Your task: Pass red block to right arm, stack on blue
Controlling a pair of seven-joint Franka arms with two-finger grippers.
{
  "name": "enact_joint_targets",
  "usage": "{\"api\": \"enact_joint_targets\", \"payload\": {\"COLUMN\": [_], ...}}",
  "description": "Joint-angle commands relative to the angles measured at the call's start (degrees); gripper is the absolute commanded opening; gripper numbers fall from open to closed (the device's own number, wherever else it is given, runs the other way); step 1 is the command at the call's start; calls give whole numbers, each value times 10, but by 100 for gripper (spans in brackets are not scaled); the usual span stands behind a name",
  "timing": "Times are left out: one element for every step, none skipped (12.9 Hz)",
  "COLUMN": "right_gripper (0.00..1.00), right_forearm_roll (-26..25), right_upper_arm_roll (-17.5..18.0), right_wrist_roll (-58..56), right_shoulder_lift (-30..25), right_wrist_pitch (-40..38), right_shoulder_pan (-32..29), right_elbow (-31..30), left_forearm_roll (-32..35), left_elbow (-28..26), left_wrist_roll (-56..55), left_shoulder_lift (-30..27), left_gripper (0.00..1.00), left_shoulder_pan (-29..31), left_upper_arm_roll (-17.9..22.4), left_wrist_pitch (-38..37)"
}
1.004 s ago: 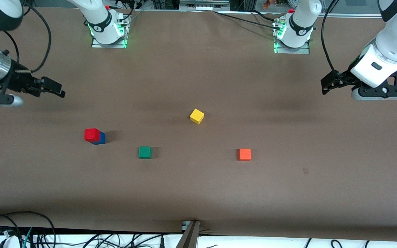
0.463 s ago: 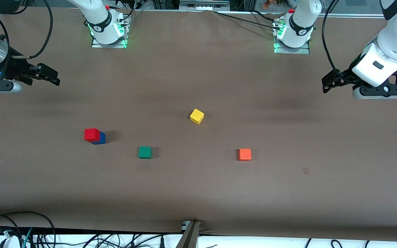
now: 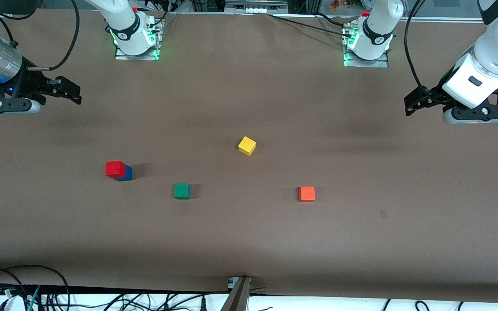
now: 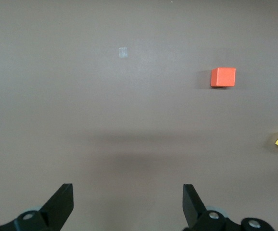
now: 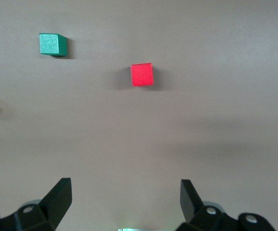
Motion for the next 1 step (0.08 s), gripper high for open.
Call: {"api": "enact_joint_targets", "payload": {"right_gripper": [100], "right_forearm_roll": [-3], "right_upper_arm_roll": [9], "right_wrist_roll": [7], "right_shoulder_lift": [2], "right_wrist_pitch": [-13], "right_shoulder_pan": [-6], "right_elbow": [15], "left_forearm_roll": [4], "left_elbow": [11], "left_wrist_roll": [-6], "left_shoulder_lift": [-4], "left_gripper": [100], "left_shoulder_pan": [1], "left_upper_arm_roll": [-2], "left_wrist_pitch": [-13]}}
